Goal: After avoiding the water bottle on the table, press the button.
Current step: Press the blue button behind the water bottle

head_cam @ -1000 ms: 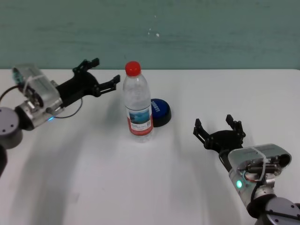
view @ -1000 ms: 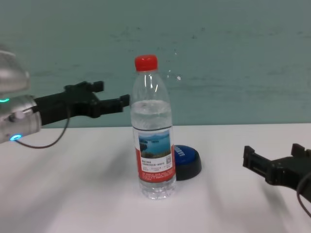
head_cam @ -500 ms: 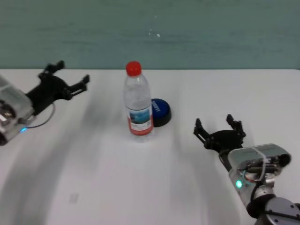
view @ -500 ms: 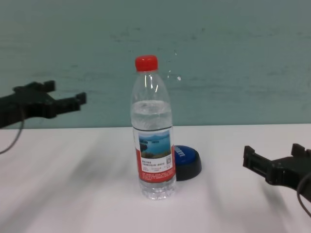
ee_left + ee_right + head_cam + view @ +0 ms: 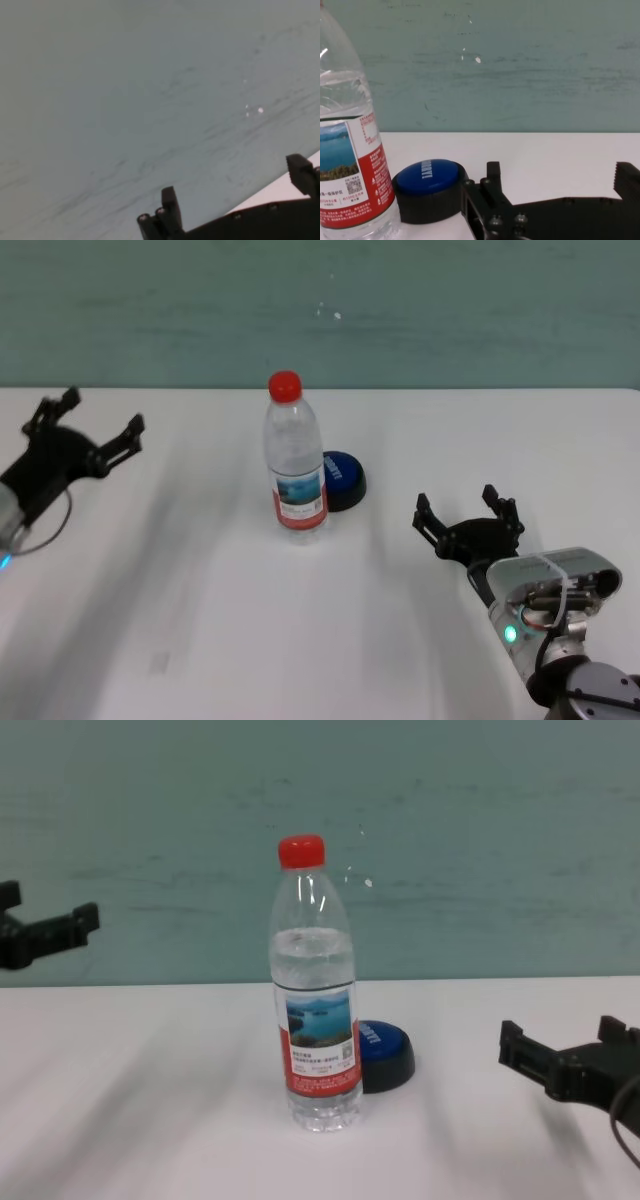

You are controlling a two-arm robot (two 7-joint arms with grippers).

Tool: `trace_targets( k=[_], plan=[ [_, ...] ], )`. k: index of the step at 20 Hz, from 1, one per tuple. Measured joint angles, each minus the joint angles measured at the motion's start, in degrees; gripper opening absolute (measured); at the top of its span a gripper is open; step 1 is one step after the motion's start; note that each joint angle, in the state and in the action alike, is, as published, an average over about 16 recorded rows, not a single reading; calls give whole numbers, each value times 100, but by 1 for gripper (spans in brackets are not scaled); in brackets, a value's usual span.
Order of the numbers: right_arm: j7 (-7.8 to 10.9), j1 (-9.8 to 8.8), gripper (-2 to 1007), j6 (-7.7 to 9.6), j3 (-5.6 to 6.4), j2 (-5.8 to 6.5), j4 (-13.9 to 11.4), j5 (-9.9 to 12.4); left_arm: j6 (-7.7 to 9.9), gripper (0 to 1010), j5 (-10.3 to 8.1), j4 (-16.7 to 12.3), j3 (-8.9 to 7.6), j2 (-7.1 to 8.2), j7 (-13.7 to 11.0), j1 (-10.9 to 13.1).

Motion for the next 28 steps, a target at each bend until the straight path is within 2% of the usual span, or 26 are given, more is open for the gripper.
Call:
trace_targets(
  k=[6,9,13,19,28],
  plan=[
    [0,0,1004,0,0,1,0,0,249,1000,75,-884,-336,21,313,848],
    [0,0,1004,0,0,0,0,0,307,1000,129,-1167,-439,-33,422,1160],
    [-1,0,1004,0,0,1,0,0,329,1000,211,-1393,-495,-159,505,1432],
    [-1,0,1004,0,0,1,0,0,322,1000,351,-1472,-400,-396,491,1526],
    [-1,0,1004,0,0,0,0,0,296,1000,528,-1322,-36,-663,310,1323]
  ],
)
